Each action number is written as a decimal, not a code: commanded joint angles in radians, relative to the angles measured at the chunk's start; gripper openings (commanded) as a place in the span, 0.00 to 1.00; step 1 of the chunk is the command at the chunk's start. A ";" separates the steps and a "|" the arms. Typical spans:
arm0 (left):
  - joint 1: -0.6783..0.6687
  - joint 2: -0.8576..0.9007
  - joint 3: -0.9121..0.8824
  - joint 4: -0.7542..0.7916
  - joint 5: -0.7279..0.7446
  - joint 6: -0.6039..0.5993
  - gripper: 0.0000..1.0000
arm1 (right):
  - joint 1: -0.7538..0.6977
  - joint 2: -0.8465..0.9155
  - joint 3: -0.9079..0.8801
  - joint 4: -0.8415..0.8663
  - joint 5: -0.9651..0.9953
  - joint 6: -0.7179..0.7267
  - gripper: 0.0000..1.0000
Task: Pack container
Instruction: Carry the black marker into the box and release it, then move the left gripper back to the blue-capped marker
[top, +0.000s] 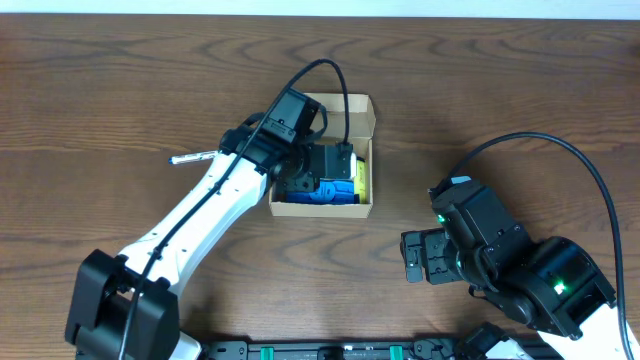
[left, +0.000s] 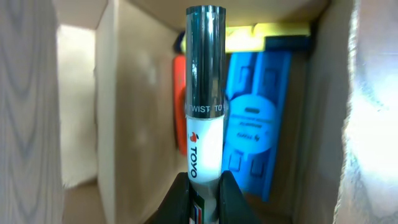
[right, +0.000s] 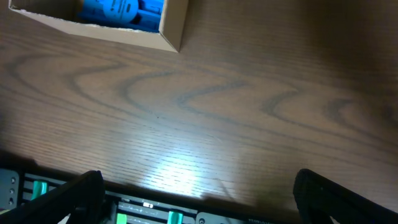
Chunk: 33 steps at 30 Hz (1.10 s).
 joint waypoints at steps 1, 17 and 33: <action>-0.001 0.049 0.008 -0.002 0.027 0.032 0.06 | 0.008 0.000 0.000 -0.001 -0.001 0.008 0.99; 0.000 0.106 0.019 0.034 -0.037 -0.065 0.53 | 0.008 0.000 0.000 -0.001 0.000 0.007 0.99; 0.058 -0.130 0.266 -0.059 -0.283 -0.949 0.59 | 0.008 0.000 0.000 -0.001 -0.001 0.007 0.99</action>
